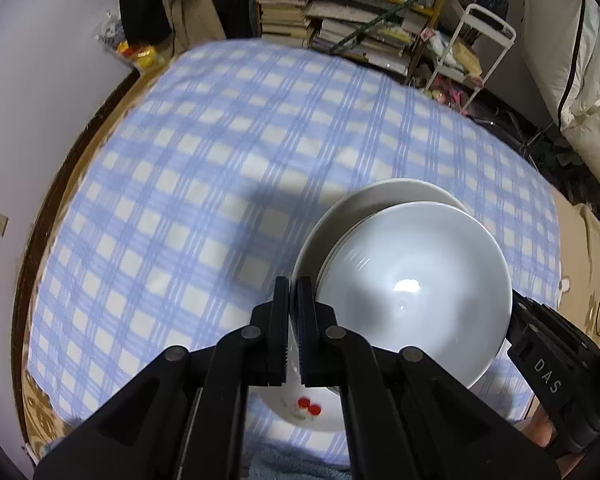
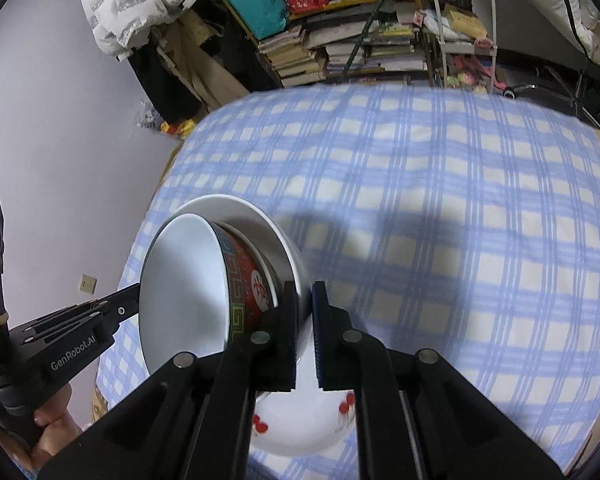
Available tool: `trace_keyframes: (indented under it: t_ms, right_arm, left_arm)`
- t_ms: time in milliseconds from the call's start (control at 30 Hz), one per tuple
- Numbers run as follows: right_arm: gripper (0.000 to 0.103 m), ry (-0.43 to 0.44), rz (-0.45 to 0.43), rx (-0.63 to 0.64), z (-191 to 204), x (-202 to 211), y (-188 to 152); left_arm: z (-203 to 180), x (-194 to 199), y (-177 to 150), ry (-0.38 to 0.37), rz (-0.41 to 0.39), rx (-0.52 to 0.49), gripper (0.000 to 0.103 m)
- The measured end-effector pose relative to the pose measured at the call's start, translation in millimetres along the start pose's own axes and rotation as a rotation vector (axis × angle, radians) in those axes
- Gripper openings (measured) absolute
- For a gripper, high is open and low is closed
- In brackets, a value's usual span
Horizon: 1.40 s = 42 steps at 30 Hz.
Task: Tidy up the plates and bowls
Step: 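Carry the nested bowls with both tools onto the cherry plate stack, then open both tools and pull them back from the stacked dishes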
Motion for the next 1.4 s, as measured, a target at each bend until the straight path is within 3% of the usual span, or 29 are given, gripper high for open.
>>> trace_keyframes:
  t_ms: [267,467,567,733,967,1067,1200,1400]
  right_arm:
    - [0.011,-0.066,0.088,0.018,5,-33,-26]
    - [0.011,-0.100,0.165,0.019,0,-62,-32]
    - [0.011,-0.079,0.169,0.008,-1,-62,-30]
    - [0.010,-0.087,0.167,0.026,0,-63,-30]
    - [0.010,-0.082,0.173,0.040,0,-60,-29]
    - [0.010,-0.079,0.159,0.046,-2,-53,-31]
    - [0.011,-0.104,0.117,0.069,0,-42,-37]
    - [0.017,-0.115,0.028,0.089,6,-14,-46]
  left_arm:
    - [17,-39,-31,0.013,0.078,0.033,0.001]
    - [29,-75,-40,-0.034,0.147,0.061,0.002]
    - [28,-74,-41,-0.007,0.102,0.027,0.002]
    - [36,-77,-38,-0.070,0.097,0.042,0.003]
    - [41,-76,-39,-0.084,0.071,0.042,0.015]
    - [42,-74,-41,-0.091,0.062,0.040,0.015]
    - [40,-62,-44,-0.045,0.010,0.018,0.016]
    - [39,-32,-56,0.052,-0.099,-0.022,0.027]
Point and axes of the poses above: each gripper's, at about its wrist camera, not at the fingertips, and x roughly against the way its jaws point, z to its left, y to its top, the point moved 5 cm from there along -x, roughly the way its jaws point, and after that the axes turned 14 degrees about z, right-handed, at the moved point
